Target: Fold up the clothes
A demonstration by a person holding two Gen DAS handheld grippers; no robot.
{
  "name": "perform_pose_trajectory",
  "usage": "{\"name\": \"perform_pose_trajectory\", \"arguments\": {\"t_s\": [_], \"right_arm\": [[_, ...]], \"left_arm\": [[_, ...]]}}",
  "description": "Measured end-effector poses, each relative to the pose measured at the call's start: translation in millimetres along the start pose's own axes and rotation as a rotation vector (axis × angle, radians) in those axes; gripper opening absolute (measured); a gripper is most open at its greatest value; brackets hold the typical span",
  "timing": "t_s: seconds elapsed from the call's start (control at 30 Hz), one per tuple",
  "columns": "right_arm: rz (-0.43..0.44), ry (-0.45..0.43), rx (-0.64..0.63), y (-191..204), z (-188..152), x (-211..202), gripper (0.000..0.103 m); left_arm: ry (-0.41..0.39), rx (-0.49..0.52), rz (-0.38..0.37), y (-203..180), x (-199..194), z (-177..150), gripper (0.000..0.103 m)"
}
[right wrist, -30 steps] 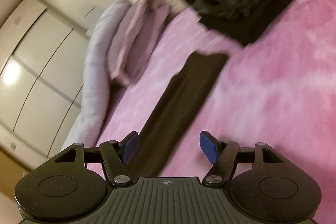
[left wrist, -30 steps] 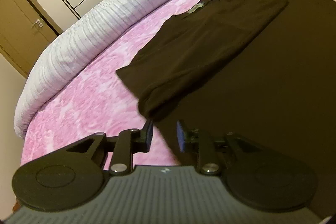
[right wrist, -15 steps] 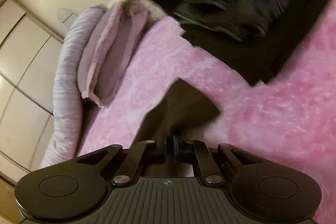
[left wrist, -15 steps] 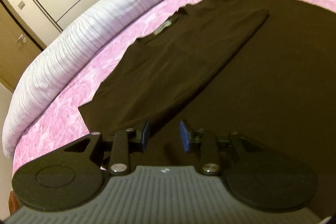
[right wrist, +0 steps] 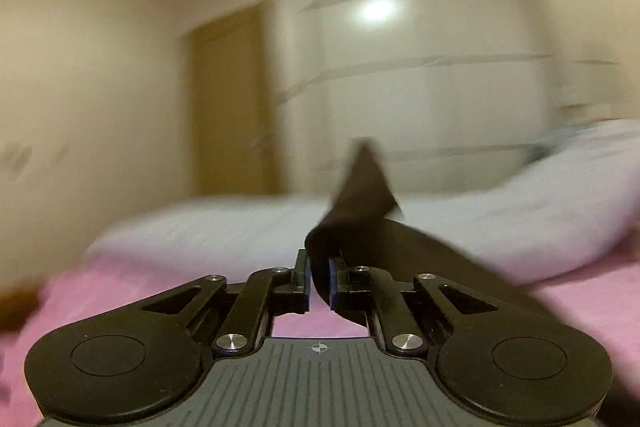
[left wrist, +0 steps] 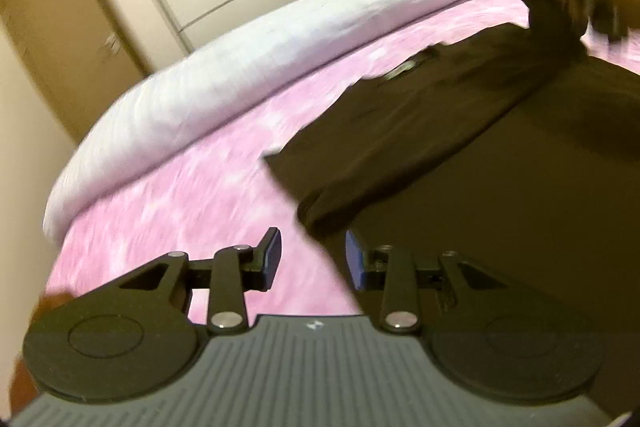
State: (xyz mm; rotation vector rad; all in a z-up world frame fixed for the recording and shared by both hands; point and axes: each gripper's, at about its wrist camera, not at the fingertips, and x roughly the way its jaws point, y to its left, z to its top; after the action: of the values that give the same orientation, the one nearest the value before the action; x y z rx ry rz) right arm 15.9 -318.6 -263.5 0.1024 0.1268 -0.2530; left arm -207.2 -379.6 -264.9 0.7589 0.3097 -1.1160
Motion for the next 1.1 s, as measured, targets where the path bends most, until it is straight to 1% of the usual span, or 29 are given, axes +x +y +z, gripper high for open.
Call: {"name": "perform_pose_trajectory", "arguments": {"t_s": [0.1,0.17,0.27,0.3,0.33,0.37,0.4,0.43,0.47,0.53,0.6,0.67,0.7,0.8,0.9,0.93,1.0,1.07,1.1], "right_arm": [[0.119,0.261,-0.088,74.6,-64.6,66.1,0.007],[0.116,0.359,-0.126,100.7,-89.8,86.1,0.007],[0.115,0.440,-0.108,107.4,-96.9,97.5,0.007],[0.123,0.459,-0.110,105.3,-94.1,97.8,0.008],[0.131,0.479,-0.113,103.2,-91.3,98.2,0.013],[0.141,0.498,-0.115,100.9,-88.4,97.9,0.021],[0.171,0.510,-0.117,96.5,-84.0,91.6,0.024],[0.200,0.520,-0.120,92.5,-79.5,84.3,0.031],[0.224,0.516,-0.127,92.5,-73.7,67.7,0.038],[0.239,0.505,-0.154,83.6,-67.6,41.5,0.046],[0.223,0.469,-0.181,68.3,-63.9,8.0,0.049],[0.121,0.440,-0.237,45.0,-64.0,-21.8,0.052],[0.047,0.438,-0.260,32.0,-66.2,-31.4,0.052],[-0.148,0.486,-0.276,-14.5,-75.0,-53.7,0.056],[-0.265,0.538,-0.234,-58.4,-82.7,-66.0,0.057],[-0.297,0.541,-0.217,-70.6,-84.7,-67.7,0.057],[-0.332,0.542,-0.191,-88.3,-86.9,-65.8,0.058],[-0.329,0.541,-0.176,-99.7,-87.9,-54.5,0.058],[-0.347,0.541,-0.193,-105.2,-89.7,-56.2,0.058]], "left_arm": [[0.025,-0.045,0.008,18.6,-7.1,-22.6,0.030],[0.030,-0.057,0.008,27.2,-11.0,-34.3,0.030],[0.035,-0.098,0.011,40.2,-10.2,-48.3,0.030],[0.036,-0.115,0.009,43.2,-7.1,-50.6,0.030],[0.036,-0.131,0.006,45.3,-4.1,-52.2,0.030],[0.034,-0.141,0.003,45.2,-1.6,-52.5,0.030],[0.028,-0.145,-0.005,43.7,1.0,-51.9,0.030],[0.021,-0.142,-0.017,41.6,4.4,-49.2,0.030],[0.013,-0.136,-0.030,38.8,8.4,-45.4,0.030],[-0.003,-0.123,-0.058,32.7,17.3,-36.0,0.030],[-0.024,-0.102,-0.093,24.2,30.0,-18.9,0.030],[-0.047,-0.075,-0.123,13.8,44.5,1.7,0.030],[-0.062,-0.053,-0.135,6.6,52.7,14.7,0.030],[-0.106,0.037,-0.197,-14.7,81.8,53.2,0.030],[-0.129,0.095,-0.252,-36.0,116.7,88.2,0.032],[-0.134,0.099,-0.269,-41.8,128.0,98.3,0.033],[-0.123,0.052,-0.308,-47.5,149.6,112.4,0.036],[-0.065,0.011,-0.346,-49.2,171.5,117.1,0.036],[-0.031,0.009,-0.356,-49.7,180.1,116.0,0.036]]}}
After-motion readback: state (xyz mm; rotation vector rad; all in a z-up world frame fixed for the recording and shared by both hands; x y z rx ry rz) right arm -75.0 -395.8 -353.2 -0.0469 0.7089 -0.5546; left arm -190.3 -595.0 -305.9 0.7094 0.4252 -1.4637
